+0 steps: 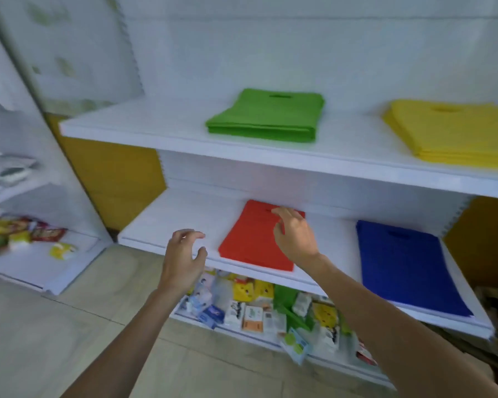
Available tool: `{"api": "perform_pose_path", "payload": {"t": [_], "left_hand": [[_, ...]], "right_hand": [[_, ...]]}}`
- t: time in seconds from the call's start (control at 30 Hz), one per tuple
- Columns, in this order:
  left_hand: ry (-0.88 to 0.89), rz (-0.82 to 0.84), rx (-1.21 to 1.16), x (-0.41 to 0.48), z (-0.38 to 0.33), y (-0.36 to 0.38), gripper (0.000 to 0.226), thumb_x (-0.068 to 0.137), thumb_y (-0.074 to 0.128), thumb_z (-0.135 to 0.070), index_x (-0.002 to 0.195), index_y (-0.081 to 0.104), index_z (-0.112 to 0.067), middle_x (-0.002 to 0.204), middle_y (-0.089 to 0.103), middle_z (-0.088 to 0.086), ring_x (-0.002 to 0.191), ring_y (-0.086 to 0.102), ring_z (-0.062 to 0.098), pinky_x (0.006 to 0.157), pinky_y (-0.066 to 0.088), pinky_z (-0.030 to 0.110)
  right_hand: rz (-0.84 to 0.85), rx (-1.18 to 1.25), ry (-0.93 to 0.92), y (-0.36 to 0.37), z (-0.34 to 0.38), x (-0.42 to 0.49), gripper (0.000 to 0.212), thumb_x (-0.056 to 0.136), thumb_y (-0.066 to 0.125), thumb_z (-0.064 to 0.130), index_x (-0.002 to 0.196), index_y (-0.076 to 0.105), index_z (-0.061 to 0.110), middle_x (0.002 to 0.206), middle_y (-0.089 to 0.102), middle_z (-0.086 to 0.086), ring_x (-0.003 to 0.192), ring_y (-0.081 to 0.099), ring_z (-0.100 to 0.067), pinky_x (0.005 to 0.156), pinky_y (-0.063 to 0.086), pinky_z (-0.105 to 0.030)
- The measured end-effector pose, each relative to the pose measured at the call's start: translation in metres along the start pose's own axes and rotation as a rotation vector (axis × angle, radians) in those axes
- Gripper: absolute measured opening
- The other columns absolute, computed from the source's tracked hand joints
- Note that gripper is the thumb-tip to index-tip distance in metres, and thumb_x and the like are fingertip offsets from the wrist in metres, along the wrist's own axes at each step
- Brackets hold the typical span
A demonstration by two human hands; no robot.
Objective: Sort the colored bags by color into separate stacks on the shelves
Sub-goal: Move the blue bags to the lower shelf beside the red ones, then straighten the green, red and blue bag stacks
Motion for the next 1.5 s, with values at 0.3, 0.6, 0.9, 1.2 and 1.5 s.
{"api": "perform_pose_path", "payload": {"t": [0.3,0.6,0.9,1.2,1.5], "left_hand": [[0.139,-0.118,-0.069,0.07,-0.024,-0.081,0.023,0.088,0.054,-0.008,0.11,0.06,-0.015,0.115,0.047,-0.002,0.102,0.047,0.012,0.086,0.042,0.028],[0.226,-0.151,-0.145,0.2,-0.073,-0.084,0.025,0.085,0.056,-0.009,0.105,0.062,-0.021,0.111,0.05,-0.004,0.098,0.049,0.007,0.079,0.035,0.018],[0.279,0.096,-0.292,0.315,-0.098,-0.02,0.032,0.086,0.061,-0.02,0.11,0.055,-0.04,0.119,0.05,-0.005,0.109,0.049,0.011,0.087,0.036,0.023],[0.084,0.291,-0.517,0.416,-0.105,0.016,0.068,0.056,0.058,-0.052,0.122,0.052,-0.038,0.127,0.054,0.001,0.119,0.049,0.017,0.107,0.035,0.038],[0.106,0.614,-0.598,0.432,-0.122,0.075,0.098,0.052,0.056,-0.059,0.143,0.031,-0.03,0.151,0.025,-0.004,0.14,0.019,0.015,0.117,0.013,0.039]], "right_hand": [[-0.183,0.088,-0.253,-0.036,0.101,0.072,0.035,0.086,0.048,0.0,0.119,0.057,0.004,0.112,0.061,-0.013,0.092,0.061,-0.029,0.076,0.051,-0.044],[-0.427,0.104,-0.266,-0.103,0.079,0.189,0.032,0.083,0.05,-0.003,0.113,0.06,0.004,0.11,0.064,-0.01,0.094,0.061,-0.026,0.082,0.05,-0.038],[-0.464,-0.009,0.091,-0.157,-0.054,0.275,0.038,0.087,0.049,0.002,0.124,0.051,0.007,0.119,0.059,-0.01,0.099,0.057,-0.024,0.089,0.043,-0.03],[-0.072,0.227,0.537,-0.095,-0.14,0.304,0.065,0.096,0.044,0.039,0.148,0.016,0.014,0.149,0.032,-0.014,0.135,0.034,-0.026,0.109,0.028,-0.035],[-0.1,0.474,0.463,-0.074,-0.119,0.332,0.068,0.088,0.048,0.054,0.147,0.019,0.035,0.154,0.02,0.009,0.14,0.023,-0.014,0.117,0.019,-0.039]]}}
Point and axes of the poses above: each hand's wrist, its own x-axis towards the middle knuckle, its own y-axis out of the palm, z = x × y, the point moved 8 cm from there along x, towards the middle knuckle
